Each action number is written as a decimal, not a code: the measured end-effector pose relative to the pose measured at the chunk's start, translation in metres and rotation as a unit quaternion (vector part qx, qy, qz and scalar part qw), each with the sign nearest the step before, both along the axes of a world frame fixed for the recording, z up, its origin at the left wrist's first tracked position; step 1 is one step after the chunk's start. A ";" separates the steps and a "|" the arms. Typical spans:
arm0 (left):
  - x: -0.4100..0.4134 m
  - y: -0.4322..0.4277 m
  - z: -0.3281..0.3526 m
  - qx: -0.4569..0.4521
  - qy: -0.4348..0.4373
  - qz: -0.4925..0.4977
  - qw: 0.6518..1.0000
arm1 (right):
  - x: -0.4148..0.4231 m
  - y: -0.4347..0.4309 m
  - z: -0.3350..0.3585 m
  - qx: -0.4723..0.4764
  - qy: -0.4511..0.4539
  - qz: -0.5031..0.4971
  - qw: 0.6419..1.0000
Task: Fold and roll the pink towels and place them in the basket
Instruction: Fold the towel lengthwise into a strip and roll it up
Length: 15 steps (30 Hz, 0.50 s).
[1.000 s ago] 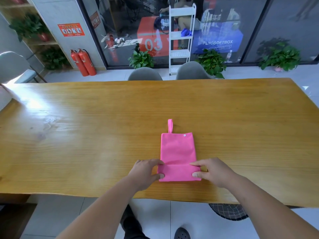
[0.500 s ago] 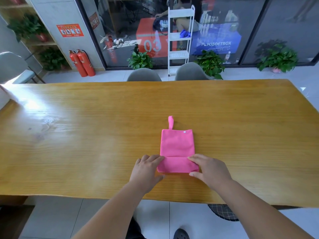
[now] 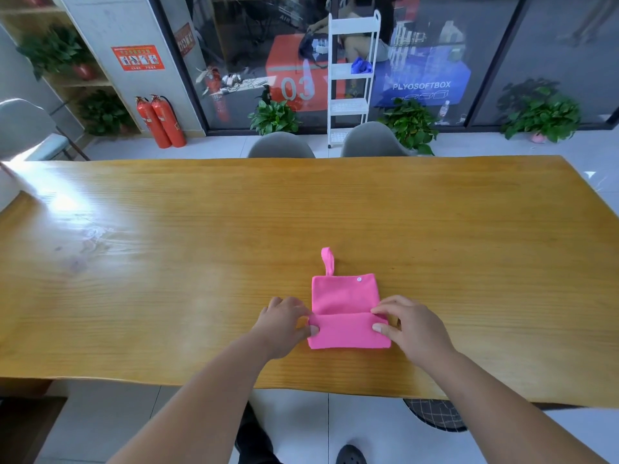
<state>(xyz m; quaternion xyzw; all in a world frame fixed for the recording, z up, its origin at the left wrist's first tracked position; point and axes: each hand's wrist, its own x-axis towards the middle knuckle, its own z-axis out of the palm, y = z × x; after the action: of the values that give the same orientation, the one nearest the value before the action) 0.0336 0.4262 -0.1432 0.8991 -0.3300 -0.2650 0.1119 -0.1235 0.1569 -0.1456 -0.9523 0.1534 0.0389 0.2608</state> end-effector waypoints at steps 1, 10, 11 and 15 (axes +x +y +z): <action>0.000 -0.002 -0.001 -0.024 -0.020 0.017 0.999 | 0.002 0.005 0.000 -0.019 -0.020 -0.002 1.000; -0.039 0.000 -0.027 -0.129 -0.242 0.003 0.962 | -0.011 0.013 -0.011 -0.088 -0.018 0.037 0.995; -0.042 -0.001 -0.027 -0.113 -0.220 0.012 0.969 | -0.012 0.012 -0.010 -0.091 0.002 0.047 0.995; -0.041 -0.007 -0.019 -0.056 -0.149 0.031 0.987 | -0.001 0.006 -0.008 -0.027 0.042 0.030 0.998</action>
<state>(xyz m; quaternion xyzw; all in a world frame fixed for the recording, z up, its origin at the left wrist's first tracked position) -0.0076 0.4190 -0.1621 0.9307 -0.3292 -0.1051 0.1200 -0.1248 0.1626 -0.1535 -0.9607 0.1369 0.0826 0.2270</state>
